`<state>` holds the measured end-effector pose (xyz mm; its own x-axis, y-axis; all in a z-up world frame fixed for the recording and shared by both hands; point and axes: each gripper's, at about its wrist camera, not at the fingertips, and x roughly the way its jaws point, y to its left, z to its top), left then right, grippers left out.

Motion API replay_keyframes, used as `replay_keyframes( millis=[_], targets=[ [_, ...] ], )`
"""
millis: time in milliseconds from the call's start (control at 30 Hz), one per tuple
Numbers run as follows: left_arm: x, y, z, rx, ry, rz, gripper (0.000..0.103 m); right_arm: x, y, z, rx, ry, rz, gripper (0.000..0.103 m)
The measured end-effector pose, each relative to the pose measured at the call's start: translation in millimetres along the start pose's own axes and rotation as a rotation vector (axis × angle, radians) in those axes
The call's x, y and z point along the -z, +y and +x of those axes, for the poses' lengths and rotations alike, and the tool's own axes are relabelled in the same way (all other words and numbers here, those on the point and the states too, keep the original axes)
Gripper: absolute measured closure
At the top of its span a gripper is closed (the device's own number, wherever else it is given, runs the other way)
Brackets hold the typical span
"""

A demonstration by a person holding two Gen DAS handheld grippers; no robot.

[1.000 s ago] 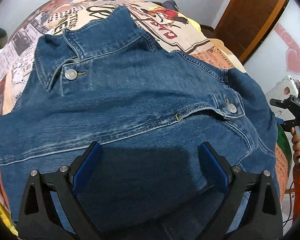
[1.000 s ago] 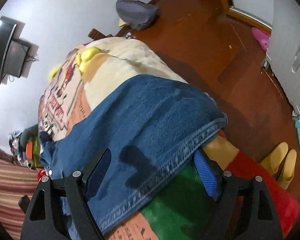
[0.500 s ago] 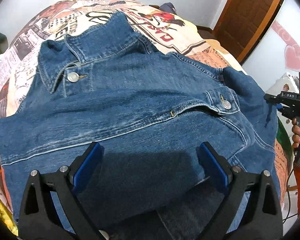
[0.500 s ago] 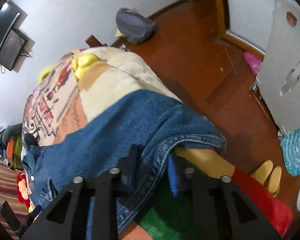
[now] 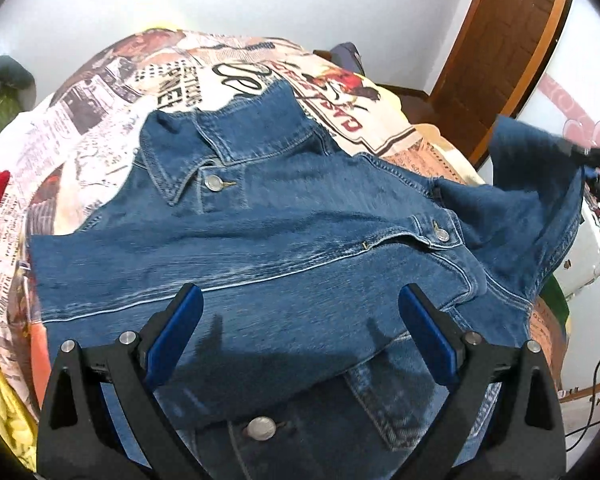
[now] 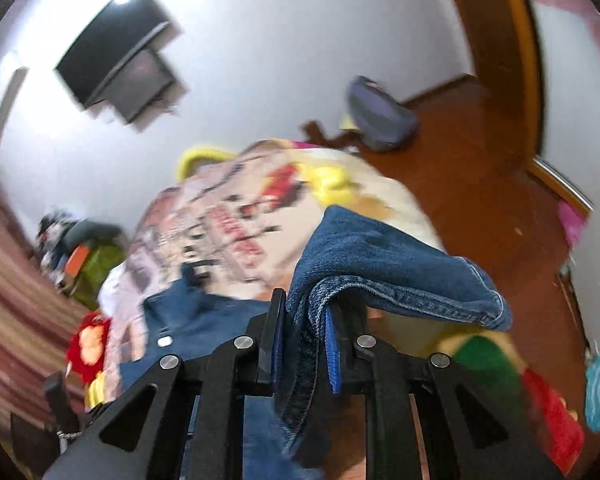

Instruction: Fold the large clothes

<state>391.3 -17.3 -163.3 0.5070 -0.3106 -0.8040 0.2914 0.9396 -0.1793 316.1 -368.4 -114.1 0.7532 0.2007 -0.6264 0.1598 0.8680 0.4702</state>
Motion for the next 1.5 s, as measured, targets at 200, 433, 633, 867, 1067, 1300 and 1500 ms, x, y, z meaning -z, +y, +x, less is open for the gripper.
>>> replay_keyframes(
  millis=[200,433,633,867,1067,1300,1500],
  targets=[
    [9.8,10.6,-20.1,0.001,-0.029,-0.008,0.004,14.7,77.5,27.5,-0.128,0.068,-0.065,0.088],
    [25.4,30.7,-47.1,-0.050,-0.066,-0.004,0.004,66.6,145.2,90.7,-0.223,0.281,-0.125,0.088],
    [36.1,43.5,-53.3,-0.091,-0.067,-0.013,0.004,117.1,168.4,126.1,-0.180,0.418,-0.251,0.089],
    [43.3,38.6,-45.4,-0.091,-0.037,-0.007,0.004,158.1,149.1,148.1,-0.084,0.565,-0.310,0.088],
    [40.9,27.0,-42.8,-0.091,-0.028,0.027,0.004,157.9,137.9,132.9,-0.115,0.594,-0.287,0.088],
    [28.2,4.9,-44.8,-0.088,-0.042,0.070,0.004,151.1,129.0,100.2,-0.129,0.605,-0.339,0.088],
    [5.6,-29.6,-35.4,-0.083,-0.047,0.148,0.004,108.5,97.3,60.8,-0.072,0.426,-0.319,0.088]
  ],
)
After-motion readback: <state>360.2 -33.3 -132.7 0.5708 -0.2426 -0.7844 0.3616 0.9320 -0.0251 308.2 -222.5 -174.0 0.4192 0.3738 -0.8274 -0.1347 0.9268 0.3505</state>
